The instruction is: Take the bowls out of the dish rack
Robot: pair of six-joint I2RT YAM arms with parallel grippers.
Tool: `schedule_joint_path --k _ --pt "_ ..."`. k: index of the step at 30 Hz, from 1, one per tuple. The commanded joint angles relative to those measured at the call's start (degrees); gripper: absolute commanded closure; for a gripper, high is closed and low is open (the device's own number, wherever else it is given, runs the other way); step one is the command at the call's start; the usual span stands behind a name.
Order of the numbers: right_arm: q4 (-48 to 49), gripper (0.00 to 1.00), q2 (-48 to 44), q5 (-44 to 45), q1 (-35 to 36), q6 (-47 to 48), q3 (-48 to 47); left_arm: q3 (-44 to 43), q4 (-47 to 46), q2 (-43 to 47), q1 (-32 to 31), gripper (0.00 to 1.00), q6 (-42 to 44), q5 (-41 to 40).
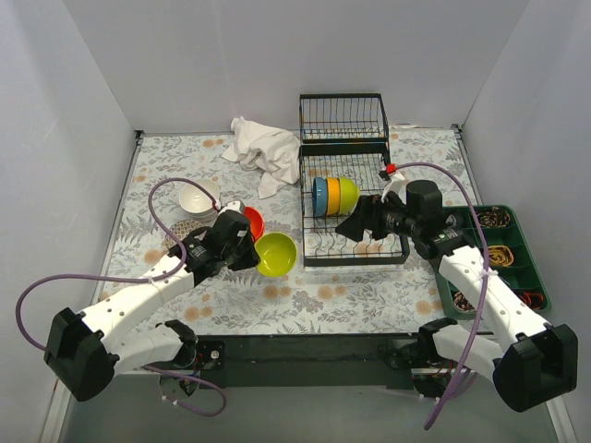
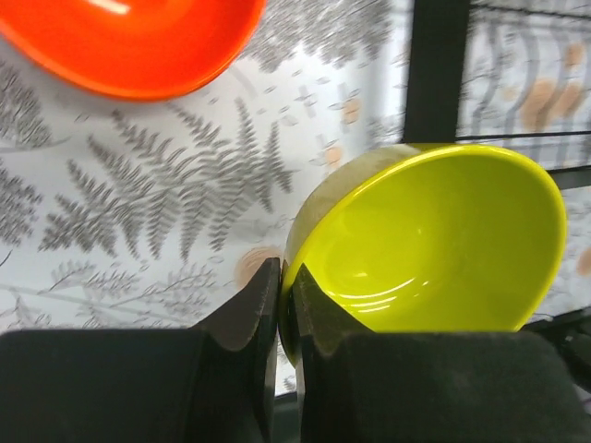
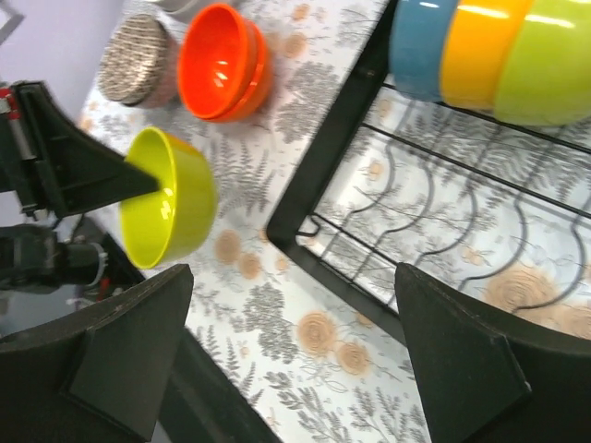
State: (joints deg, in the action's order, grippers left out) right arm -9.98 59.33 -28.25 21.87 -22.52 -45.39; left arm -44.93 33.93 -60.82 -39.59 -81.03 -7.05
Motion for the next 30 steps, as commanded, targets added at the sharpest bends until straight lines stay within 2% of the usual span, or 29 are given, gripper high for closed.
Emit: schedule_joint_path --k 1,8,16,23,24,29,30 --pt "-3.2 0.01 1.1 7.8 0.2 5.0 -2.3 0.1 5.8 -1.7 0.0 1.00 -3.2 -3.7" --pt "-2.8 0.01 3.0 13.3 0.3 6.7 -2.2 1.9 1.8 -6.7 0.0 1.00 -3.6 -9.7" --pt "-0.4 0.01 6.1 14.8 0.3 6.6 -3.0 3.4 -1.1 -11.7 0.6 1.00 -2.7 -11.5" --pt "1.6 0.01 10.7 19.0 0.3 8.1 -5.4 4.3 -0.8 -9.9 0.8 0.80 -3.5 -11.3" --pt "2.0 0.01 12.1 19.3 0.2 8.1 -5.8 4.3 -0.9 -9.2 0.8 0.72 -3.5 -11.2" --pt "5.1 0.01 16.6 21.0 0.3 7.8 -8.6 3.8 1.0 -6.8 0.9 0.55 -3.8 -10.7" --pt "5.5 0.01 18.2 21.5 0.2 7.9 -9.0 3.5 1.3 -5.7 0.9 0.45 -3.9 -10.6"
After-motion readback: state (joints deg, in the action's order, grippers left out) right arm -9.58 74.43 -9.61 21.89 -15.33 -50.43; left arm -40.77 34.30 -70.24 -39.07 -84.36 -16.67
